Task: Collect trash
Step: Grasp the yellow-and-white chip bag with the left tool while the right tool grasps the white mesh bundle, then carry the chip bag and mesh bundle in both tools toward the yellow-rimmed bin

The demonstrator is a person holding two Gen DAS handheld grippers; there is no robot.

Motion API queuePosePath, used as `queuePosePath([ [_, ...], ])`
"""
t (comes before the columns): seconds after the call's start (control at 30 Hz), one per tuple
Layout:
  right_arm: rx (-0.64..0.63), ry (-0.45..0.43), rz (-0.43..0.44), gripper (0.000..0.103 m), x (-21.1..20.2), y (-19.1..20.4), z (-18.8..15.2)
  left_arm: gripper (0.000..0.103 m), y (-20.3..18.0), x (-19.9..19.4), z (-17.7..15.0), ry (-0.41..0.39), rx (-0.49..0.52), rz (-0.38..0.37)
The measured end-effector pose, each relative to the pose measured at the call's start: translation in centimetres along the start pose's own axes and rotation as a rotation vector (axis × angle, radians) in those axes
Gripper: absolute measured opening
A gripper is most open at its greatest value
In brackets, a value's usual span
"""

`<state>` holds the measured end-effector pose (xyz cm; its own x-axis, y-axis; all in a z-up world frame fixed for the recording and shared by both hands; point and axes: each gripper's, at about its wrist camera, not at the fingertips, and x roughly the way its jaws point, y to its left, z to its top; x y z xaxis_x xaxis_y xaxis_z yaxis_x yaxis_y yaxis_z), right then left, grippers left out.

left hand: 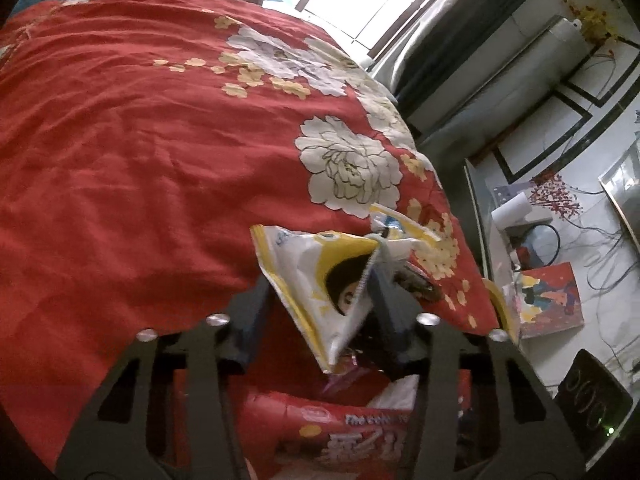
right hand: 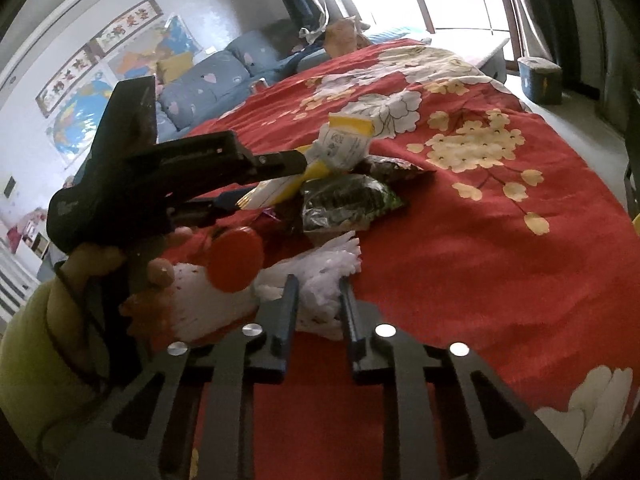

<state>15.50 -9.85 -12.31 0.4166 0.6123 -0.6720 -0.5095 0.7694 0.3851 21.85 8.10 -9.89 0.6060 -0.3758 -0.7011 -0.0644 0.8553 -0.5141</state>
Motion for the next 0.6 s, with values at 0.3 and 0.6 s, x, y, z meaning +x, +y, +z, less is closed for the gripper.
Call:
queuePosePath([
  [0.3, -0.056, -0.015, -0.011, 0.016, -2.0, 0.9, -0.9, 0.025, -0.6, -1.3, -0.5, -0.060, 0.013, 0.009],
  [0.6, -0.048, -0.026, 0.016, 0.015, -4.2, 0.6, -1.3, 0.024, -0.7, -4.9, -0.5, -0.168, 0.037, 0.030],
])
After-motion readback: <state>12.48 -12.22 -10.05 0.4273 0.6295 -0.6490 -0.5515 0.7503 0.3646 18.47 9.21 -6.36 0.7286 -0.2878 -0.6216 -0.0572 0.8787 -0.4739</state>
